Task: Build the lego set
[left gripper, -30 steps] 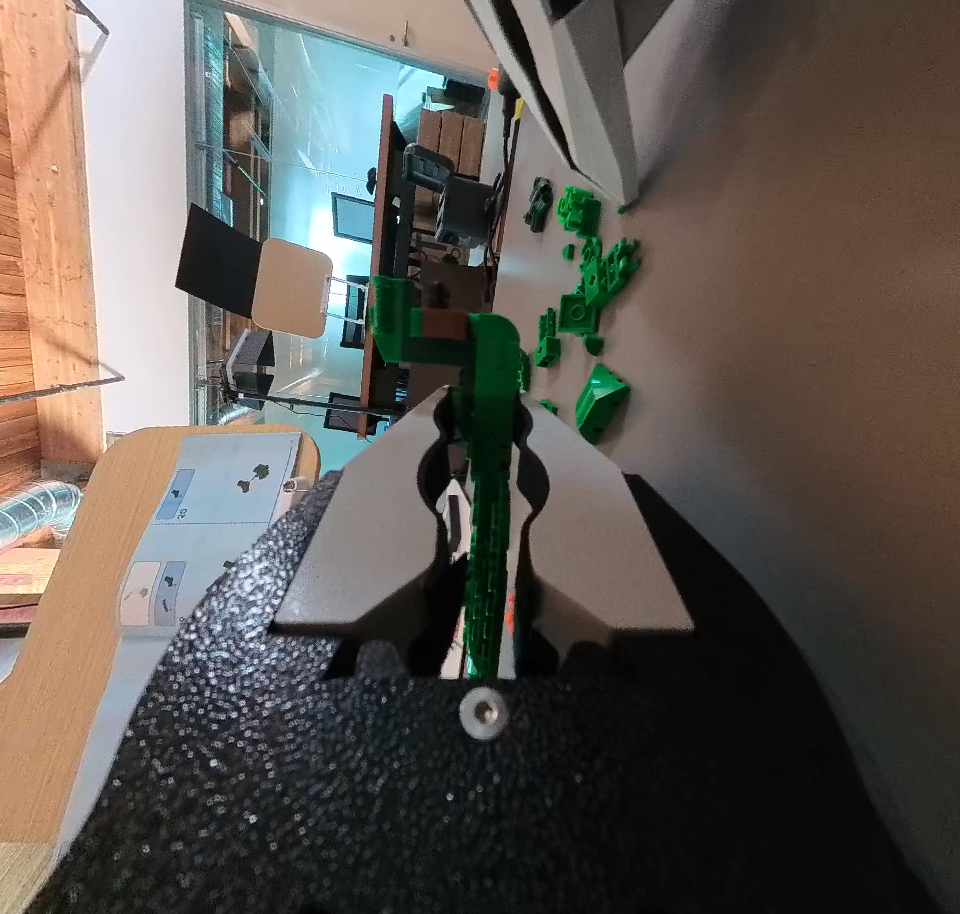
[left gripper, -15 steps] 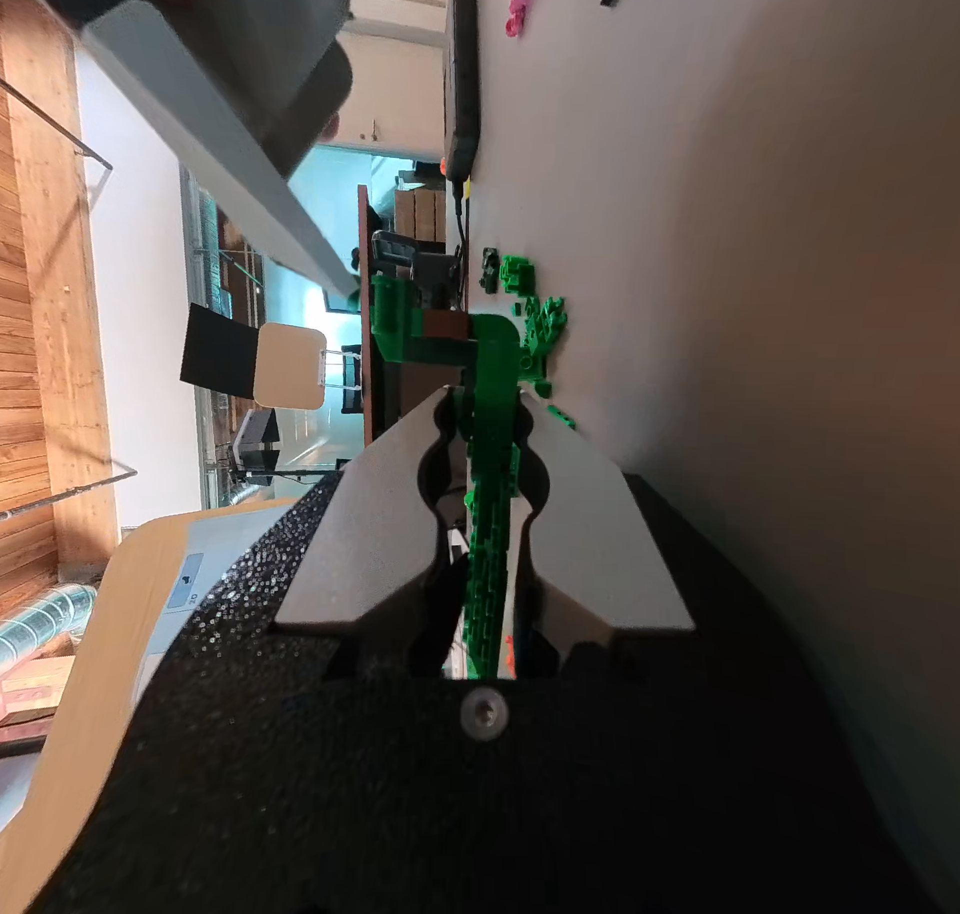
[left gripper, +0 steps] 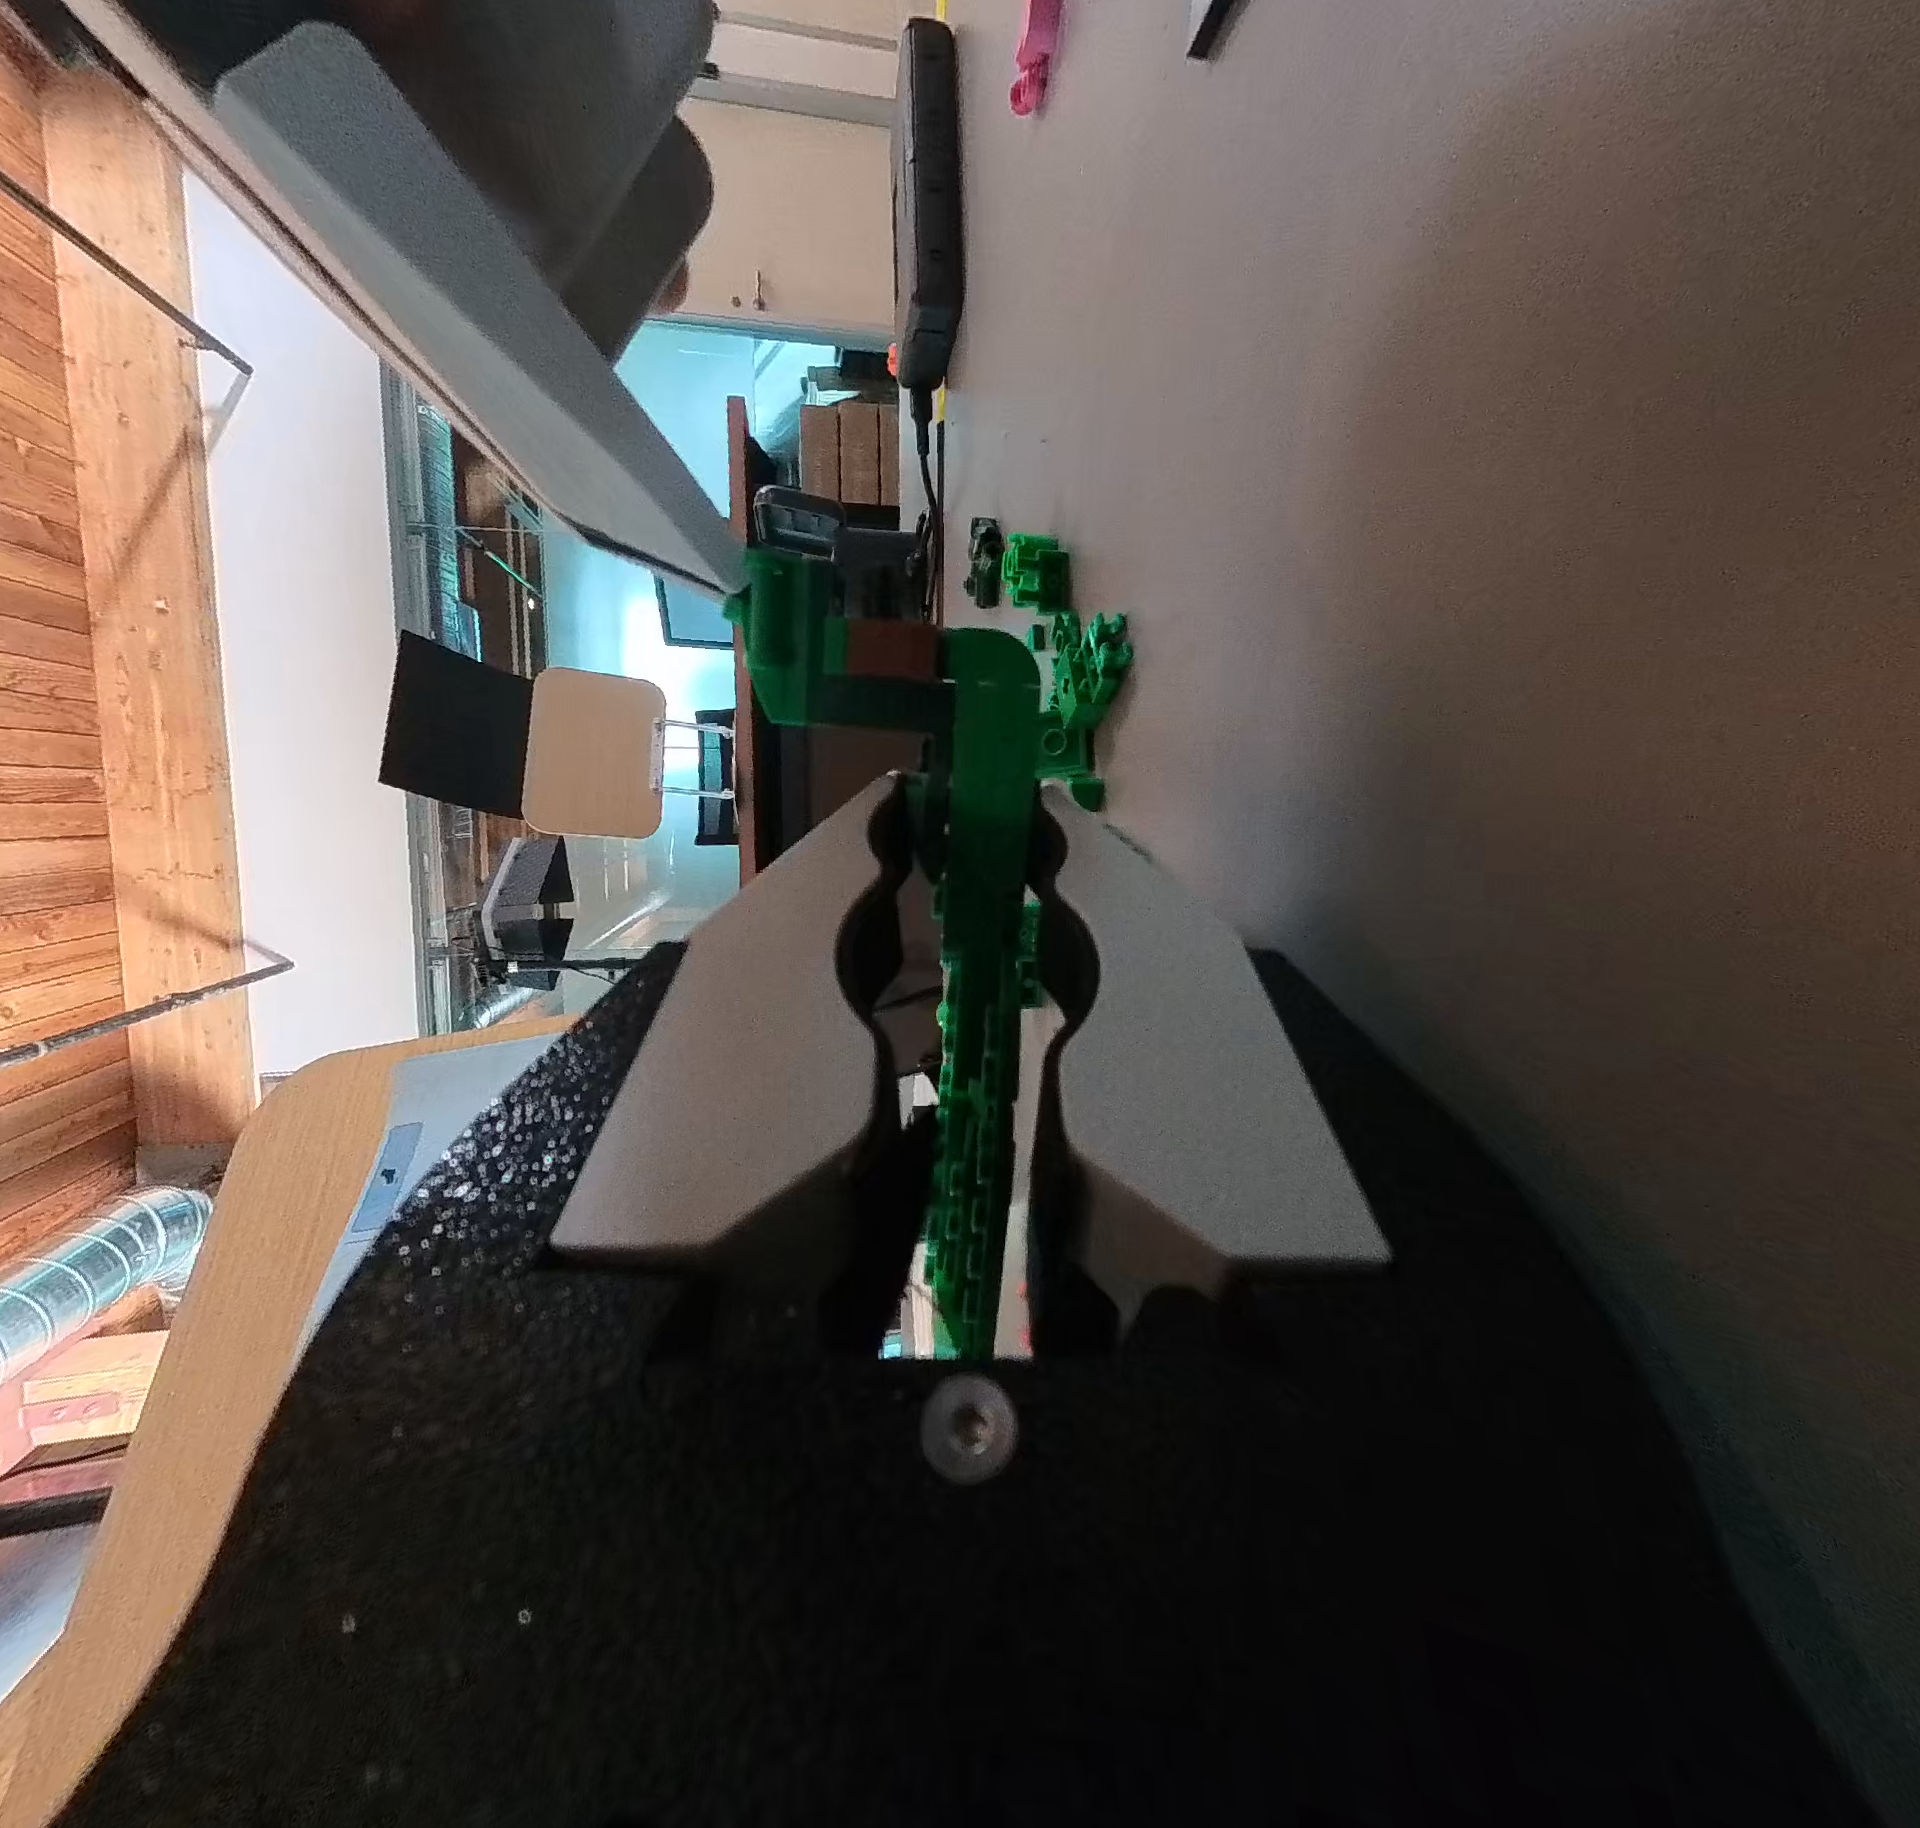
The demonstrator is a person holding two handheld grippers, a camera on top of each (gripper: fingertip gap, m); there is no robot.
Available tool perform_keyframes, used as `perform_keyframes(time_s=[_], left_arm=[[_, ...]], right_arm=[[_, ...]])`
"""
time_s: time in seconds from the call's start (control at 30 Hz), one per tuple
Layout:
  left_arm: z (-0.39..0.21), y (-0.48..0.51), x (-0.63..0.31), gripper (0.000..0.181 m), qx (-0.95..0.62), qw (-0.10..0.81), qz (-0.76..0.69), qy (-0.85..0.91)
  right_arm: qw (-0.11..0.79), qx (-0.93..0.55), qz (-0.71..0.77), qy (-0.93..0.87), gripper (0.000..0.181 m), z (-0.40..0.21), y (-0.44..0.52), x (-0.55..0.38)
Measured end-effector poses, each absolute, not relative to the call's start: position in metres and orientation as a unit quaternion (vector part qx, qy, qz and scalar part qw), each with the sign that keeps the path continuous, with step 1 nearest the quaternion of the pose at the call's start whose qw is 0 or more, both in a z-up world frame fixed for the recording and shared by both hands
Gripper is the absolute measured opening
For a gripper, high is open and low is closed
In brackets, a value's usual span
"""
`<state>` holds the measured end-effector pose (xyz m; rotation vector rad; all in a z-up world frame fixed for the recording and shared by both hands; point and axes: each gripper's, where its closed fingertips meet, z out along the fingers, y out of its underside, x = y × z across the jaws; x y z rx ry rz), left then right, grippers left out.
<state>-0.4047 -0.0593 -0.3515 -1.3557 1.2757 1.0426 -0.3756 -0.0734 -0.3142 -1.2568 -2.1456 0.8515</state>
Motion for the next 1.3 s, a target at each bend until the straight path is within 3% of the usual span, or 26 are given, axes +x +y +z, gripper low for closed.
perform_keyframes(time_s=[0.5,1.3], left_arm=[[-0.349,-0.06,-0.403,0.018,-0.553,0.491,0.425,0.522],[-0.35,-0.065,-0.389,0.018,-0.525,0.498,0.417,0.55]], right_arm=[[0.285,-0.422,0.304,-0.805,0.006,-0.311,-0.076,-0.375],[0.254,-0.397,0.294,-0.831,0.006,-0.315,-0.085,-0.362]])
